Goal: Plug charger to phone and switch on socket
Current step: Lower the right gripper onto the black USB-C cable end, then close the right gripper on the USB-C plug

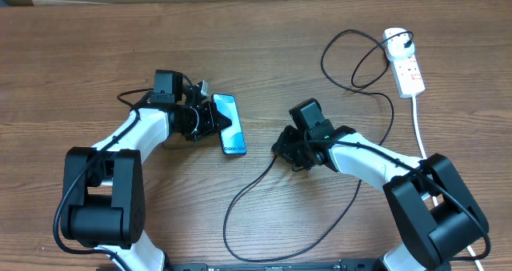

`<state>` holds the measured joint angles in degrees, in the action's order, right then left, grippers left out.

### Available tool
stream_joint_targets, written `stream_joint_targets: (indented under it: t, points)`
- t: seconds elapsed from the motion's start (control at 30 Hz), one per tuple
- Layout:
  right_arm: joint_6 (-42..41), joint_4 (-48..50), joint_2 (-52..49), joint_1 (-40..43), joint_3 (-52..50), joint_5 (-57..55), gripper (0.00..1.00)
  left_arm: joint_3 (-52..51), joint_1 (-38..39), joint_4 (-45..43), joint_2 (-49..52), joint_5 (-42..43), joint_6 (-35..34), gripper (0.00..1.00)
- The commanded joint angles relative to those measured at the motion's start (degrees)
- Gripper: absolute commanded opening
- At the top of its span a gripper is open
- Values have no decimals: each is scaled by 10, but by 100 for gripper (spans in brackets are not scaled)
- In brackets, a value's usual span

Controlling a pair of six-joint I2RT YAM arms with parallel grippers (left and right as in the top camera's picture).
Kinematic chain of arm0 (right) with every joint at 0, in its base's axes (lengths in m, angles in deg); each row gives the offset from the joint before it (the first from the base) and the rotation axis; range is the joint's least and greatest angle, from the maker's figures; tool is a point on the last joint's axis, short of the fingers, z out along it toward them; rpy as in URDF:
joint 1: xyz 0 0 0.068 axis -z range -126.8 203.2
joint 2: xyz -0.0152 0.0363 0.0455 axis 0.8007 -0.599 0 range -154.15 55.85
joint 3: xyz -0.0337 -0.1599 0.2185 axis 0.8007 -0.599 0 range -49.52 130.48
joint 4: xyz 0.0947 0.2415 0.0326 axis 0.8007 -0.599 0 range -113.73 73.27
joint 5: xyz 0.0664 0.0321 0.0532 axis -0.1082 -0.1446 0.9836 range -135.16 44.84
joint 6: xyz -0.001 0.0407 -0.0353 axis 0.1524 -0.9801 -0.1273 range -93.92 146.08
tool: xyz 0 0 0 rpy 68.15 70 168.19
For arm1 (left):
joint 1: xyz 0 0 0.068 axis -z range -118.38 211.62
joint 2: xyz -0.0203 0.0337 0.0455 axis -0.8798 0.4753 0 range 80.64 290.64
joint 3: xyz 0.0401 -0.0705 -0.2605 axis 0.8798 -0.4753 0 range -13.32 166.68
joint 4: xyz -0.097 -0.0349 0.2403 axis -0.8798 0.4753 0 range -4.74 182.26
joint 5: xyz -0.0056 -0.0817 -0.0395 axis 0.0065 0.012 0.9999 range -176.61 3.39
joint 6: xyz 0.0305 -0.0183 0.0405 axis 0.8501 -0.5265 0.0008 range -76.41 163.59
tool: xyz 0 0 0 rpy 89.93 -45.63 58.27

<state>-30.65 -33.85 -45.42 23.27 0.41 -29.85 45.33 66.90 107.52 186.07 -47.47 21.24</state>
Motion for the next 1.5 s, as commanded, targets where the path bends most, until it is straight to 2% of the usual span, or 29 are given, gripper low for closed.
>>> stream_joint_targets:
  t: [0.0,0.33,0.47,1.47]
  points:
    - [11,-7,-15,4,-1,-24,22,5,5,-2,2,14,-1,4]
    - [11,-11,-15,-2,-1,-22,21,5,5,-2,2,14,-2,4]
    - [11,-11,-15,-2,-1,-22,18,5,5,-2,2,14,-2,4]
    - [13,-7,-17,-9,-1,-22,17,5,5,-2,2,14,-2,4]
